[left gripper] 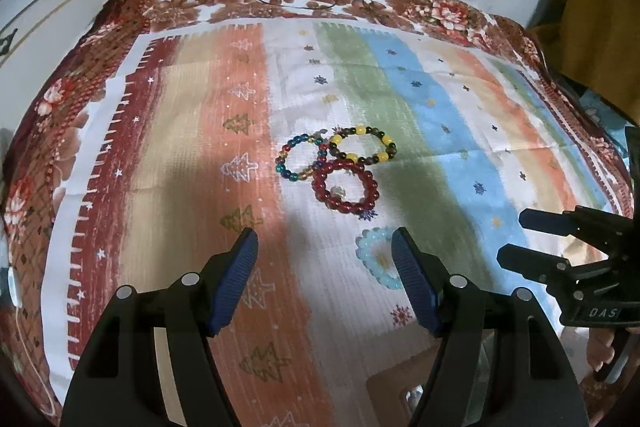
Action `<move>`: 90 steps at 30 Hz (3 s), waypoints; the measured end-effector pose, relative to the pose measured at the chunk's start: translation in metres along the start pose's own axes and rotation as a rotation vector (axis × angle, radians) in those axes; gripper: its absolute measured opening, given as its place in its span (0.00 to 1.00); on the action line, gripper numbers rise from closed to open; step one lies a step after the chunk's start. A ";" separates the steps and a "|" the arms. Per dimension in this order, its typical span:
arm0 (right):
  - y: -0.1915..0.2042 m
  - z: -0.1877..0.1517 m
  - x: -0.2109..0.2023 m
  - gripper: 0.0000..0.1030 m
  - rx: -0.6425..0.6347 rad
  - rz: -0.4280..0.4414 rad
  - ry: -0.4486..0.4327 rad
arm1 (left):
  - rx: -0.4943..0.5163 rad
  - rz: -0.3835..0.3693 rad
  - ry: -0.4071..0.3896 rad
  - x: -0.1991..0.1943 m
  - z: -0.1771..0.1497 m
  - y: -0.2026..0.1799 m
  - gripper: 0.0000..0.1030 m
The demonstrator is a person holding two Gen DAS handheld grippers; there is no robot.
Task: Organize jewelry
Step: 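Withdraw both open tools from the tin toward the remaining bracelets, then grasp the red bracelet with the right tool while the left grasps the multicoloured bracelet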
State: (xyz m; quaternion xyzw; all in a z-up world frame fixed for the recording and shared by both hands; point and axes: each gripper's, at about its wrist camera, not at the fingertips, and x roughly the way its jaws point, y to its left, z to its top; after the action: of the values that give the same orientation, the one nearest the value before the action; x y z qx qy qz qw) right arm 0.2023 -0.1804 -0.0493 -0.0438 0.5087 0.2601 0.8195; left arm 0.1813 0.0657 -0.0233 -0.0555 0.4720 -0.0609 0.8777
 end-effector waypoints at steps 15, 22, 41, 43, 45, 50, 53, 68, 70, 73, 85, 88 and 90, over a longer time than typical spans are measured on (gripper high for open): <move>-0.014 0.026 0.040 0.64 0.058 0.037 0.052 | 0.016 0.068 0.010 0.031 0.029 0.010 0.67; -0.015 0.035 0.052 0.65 0.060 0.043 0.064 | 0.028 0.070 0.018 0.043 0.038 0.011 0.67; -0.025 0.060 0.090 0.77 0.112 0.097 0.121 | -0.023 0.076 0.095 0.097 0.058 0.032 0.69; -0.024 0.063 0.093 0.77 0.097 0.079 0.123 | -0.025 0.083 0.107 0.104 0.060 0.035 0.69; -0.023 0.067 0.098 0.77 0.089 0.071 0.129 | -0.027 0.086 0.119 0.110 0.061 0.037 0.69; -0.026 0.072 0.112 0.77 0.106 0.085 0.159 | -0.033 0.082 0.138 0.122 0.063 0.041 0.69; -0.025 0.075 0.119 0.77 0.100 0.078 0.169 | -0.042 0.078 0.146 0.127 0.064 0.044 0.69; -0.023 0.085 0.158 0.64 0.067 0.023 0.215 | -0.023 0.113 0.207 0.162 0.061 0.050 0.61; -0.024 0.083 0.161 0.58 0.049 0.005 0.215 | -0.018 0.117 0.207 0.164 0.059 0.052 0.60; -0.027 0.084 0.160 0.48 0.061 -0.008 0.208 | -0.007 0.118 0.202 0.162 0.058 0.056 0.48; -0.019 0.080 0.154 0.15 0.027 -0.019 0.207 | 0.002 0.115 0.212 0.154 0.054 0.059 0.09; -0.015 0.082 0.145 0.15 0.015 -0.014 0.190 | 0.003 0.108 0.201 0.146 0.054 0.057 0.09; -0.010 0.085 0.138 0.15 0.011 -0.010 0.173 | -0.002 0.101 0.186 0.139 0.055 0.055 0.09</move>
State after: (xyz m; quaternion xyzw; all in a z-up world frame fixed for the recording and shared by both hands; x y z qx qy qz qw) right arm 0.3235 -0.1079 -0.1292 -0.0644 0.5788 0.2484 0.7741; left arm 0.3063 0.1005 -0.1154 -0.0267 0.5537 -0.0210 0.8321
